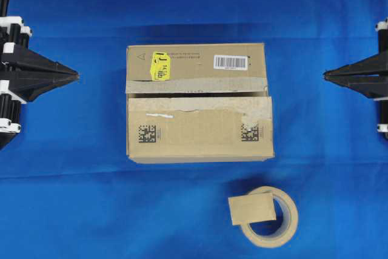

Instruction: Apply tape along the seams of the closed cardboard box to seal it securely.

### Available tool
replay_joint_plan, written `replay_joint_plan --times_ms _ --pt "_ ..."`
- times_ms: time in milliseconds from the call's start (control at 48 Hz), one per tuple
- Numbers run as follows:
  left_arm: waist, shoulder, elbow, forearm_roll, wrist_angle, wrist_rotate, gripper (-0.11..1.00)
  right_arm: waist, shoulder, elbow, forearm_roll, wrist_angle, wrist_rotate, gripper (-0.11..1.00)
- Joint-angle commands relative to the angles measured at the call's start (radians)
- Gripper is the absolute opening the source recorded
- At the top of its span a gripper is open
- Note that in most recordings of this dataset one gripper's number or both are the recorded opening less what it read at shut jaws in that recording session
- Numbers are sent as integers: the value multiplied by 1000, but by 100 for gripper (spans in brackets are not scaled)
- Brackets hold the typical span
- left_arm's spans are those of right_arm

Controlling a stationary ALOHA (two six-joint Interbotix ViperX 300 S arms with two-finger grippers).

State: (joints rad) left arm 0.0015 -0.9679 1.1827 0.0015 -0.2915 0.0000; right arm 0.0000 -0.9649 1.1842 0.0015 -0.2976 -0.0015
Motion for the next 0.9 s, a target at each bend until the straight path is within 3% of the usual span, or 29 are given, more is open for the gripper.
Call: replay_joint_plan --times_ms 0,250,479,605,709,876 --pt "-9 0 -20 -20 -8 14 0 -2 6 -38 3 2 9 3" --pt "-29 3 -21 -21 -64 74 0 -2 12 -58 14 46 15 3" --pt "-109 103 -31 -21 -213 218 0 -2 23 -58 38 41 20 3" --pt "-129 169 -48 -21 -264 232 2 -5 35 -60 38 34 20 3" --pt "-141 230 -63 -18 -278 233 22 -11 40 -60 38 26 20 3" --pt "-179 376 -107 -9 -281 241 70 -15 48 -60 43 21 21 3"
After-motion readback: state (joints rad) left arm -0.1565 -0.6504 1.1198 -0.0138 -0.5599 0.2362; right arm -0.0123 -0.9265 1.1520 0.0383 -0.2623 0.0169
